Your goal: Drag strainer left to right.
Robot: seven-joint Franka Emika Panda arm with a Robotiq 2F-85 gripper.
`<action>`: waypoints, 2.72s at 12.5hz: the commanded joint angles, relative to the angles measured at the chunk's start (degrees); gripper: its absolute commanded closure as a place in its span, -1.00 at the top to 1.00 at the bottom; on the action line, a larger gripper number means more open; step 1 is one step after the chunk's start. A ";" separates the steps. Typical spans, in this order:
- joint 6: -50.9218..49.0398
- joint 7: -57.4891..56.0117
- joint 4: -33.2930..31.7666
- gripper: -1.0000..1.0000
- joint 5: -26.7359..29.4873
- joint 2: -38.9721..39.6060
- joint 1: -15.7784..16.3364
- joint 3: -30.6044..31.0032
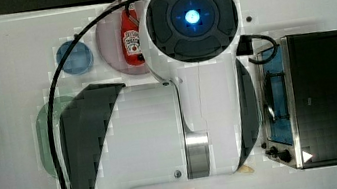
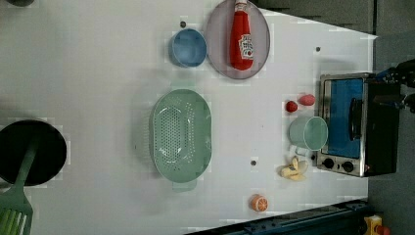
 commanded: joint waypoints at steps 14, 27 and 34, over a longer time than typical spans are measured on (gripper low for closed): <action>-0.22 22.40 -13.88 1.00 -0.97 -13.71 1.64 26.84; 43.48 76.80 -26.54 1.00 -5.95 19.36 1.79 35.76; 53.84 82.56 -26.26 1.00 -14.19 30.28 4.40 29.41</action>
